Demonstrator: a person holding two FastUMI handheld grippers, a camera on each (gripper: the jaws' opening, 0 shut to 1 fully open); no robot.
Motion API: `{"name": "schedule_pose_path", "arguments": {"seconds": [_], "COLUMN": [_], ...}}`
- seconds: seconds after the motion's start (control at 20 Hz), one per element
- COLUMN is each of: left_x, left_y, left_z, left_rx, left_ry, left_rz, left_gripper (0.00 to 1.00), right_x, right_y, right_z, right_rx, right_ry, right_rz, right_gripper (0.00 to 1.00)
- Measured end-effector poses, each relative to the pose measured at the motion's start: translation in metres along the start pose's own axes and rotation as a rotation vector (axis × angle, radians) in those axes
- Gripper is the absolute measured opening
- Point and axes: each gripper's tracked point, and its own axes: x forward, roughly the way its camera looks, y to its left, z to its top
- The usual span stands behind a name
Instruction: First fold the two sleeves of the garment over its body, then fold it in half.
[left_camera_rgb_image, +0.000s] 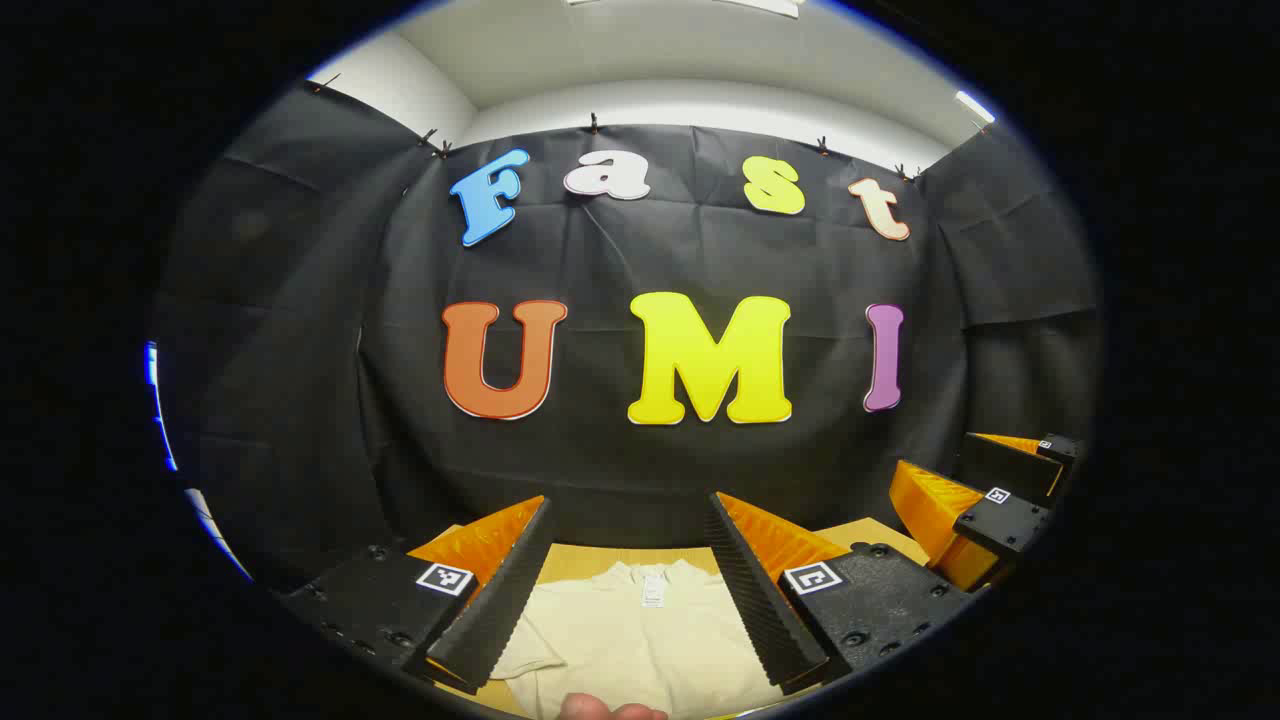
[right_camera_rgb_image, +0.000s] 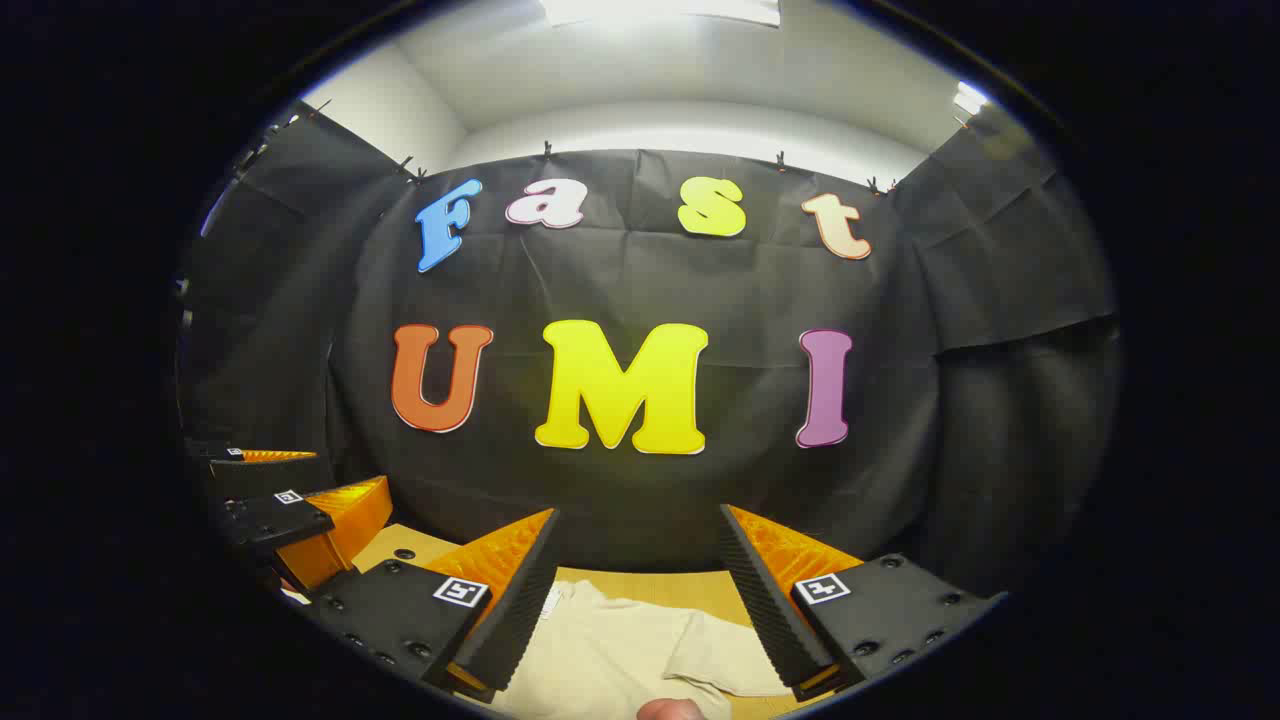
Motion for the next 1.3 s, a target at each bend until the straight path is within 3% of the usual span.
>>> {"name": "schedule_pose_path", "arguments": {"seconds": [0.8, 1.3], "left_x": [0.001, 0.002], "left_y": [0.0, -0.003], "left_z": [0.003, -0.003], "left_rx": [0.021, 0.025], "left_ry": [-0.013, -0.002], "left_rz": [0.008, 0.004], "left_gripper": [0.97, 0.97], "right_x": [-0.001, 0.004], "right_y": [-0.006, -0.038], "right_z": [0.002, -0.008], "right_rx": [0.016, 0.009], "right_ry": [0.005, 0.033], "right_rz": [0.011, -0.008], "right_gripper": [0.95, 0.95]}}
